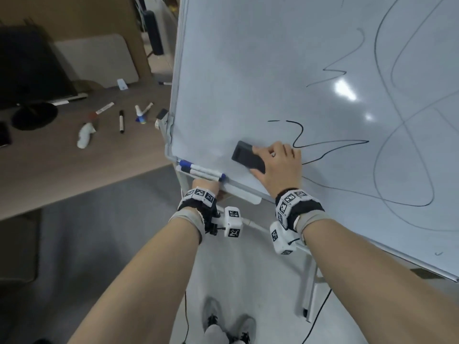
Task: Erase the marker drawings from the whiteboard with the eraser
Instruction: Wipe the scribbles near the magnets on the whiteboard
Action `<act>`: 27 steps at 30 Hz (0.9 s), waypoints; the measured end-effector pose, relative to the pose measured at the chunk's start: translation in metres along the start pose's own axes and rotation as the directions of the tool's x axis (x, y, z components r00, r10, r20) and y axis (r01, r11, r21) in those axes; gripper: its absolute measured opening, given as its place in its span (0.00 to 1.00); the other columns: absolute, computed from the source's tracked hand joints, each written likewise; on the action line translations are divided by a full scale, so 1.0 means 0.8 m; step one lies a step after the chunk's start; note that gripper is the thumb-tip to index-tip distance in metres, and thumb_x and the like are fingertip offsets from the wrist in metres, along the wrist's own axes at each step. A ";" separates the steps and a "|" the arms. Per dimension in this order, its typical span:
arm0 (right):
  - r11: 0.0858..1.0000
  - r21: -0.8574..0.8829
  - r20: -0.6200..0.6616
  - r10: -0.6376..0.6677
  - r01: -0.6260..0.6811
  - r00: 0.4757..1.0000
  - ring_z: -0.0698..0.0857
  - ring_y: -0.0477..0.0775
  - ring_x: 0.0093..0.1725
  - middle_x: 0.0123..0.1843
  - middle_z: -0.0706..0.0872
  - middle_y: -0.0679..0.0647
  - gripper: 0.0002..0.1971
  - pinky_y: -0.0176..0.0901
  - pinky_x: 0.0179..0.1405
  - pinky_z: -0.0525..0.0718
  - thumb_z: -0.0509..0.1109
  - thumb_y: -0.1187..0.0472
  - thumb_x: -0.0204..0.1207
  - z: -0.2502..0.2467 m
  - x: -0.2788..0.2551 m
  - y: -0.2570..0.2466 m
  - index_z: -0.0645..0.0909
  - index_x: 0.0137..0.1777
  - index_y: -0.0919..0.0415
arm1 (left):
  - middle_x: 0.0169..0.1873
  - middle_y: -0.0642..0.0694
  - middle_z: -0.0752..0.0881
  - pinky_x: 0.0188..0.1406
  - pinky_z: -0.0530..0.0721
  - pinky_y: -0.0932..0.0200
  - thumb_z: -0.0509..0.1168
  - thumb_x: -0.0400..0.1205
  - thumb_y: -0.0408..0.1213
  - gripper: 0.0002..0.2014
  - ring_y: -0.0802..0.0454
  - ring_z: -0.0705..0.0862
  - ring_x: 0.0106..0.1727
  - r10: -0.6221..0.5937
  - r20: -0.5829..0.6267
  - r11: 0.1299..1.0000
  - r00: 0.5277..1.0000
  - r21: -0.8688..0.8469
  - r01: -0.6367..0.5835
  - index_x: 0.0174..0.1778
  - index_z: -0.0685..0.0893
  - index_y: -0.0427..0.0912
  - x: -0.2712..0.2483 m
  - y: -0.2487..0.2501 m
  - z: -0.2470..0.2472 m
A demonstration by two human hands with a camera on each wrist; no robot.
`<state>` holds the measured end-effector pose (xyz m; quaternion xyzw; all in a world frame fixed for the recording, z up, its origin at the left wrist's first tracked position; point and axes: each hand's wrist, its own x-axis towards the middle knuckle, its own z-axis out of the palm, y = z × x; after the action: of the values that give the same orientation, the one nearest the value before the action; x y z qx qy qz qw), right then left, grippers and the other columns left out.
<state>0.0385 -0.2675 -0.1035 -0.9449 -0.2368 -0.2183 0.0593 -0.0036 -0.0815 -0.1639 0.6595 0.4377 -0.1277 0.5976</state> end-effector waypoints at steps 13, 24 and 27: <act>1.000 0.014 -0.102 0.018 -0.016 0.995 0.77 0.60 0.50 0.51 0.80 0.53 0.28 0.53 0.50 0.67 0.80 0.42 0.63 -0.011 0.091 -0.037 0.82 0.63 0.46 | 0.34 0.34 0.92 0.43 0.93 0.42 0.74 0.70 0.26 0.11 0.38 0.94 0.38 -0.092 0.087 0.974 0.992 -0.200 0.108 0.47 0.84 0.28 0.038 -0.013 -0.003; 0.995 -0.097 -0.028 -0.040 0.037 0.999 0.78 0.61 0.51 0.53 0.81 0.55 0.28 0.55 0.51 0.71 0.75 0.39 0.71 -0.021 0.047 -0.002 0.78 0.68 0.47 | 0.39 0.39 0.91 0.60 0.88 0.50 0.69 0.82 0.33 0.06 0.43 0.90 0.46 -0.015 0.053 0.998 0.999 0.067 0.011 0.46 0.84 0.33 -0.041 0.014 -0.013; 0.974 -0.089 -0.188 0.188 -0.207 0.964 0.76 0.63 0.55 0.58 0.79 0.57 0.27 0.56 0.55 0.71 0.69 0.40 0.76 -0.068 0.071 0.040 0.74 0.73 0.48 | 0.62 0.45 0.87 0.70 0.81 0.55 0.65 0.85 0.51 0.19 0.46 0.84 0.65 0.146 0.068 0.897 0.987 0.411 -0.161 0.65 0.82 0.43 -0.086 0.021 -0.024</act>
<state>0.0773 -0.2833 -0.0301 -0.9422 -0.1228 -0.3075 0.0506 -0.0384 -0.0921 -0.1005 0.8013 0.3366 -0.1820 0.4599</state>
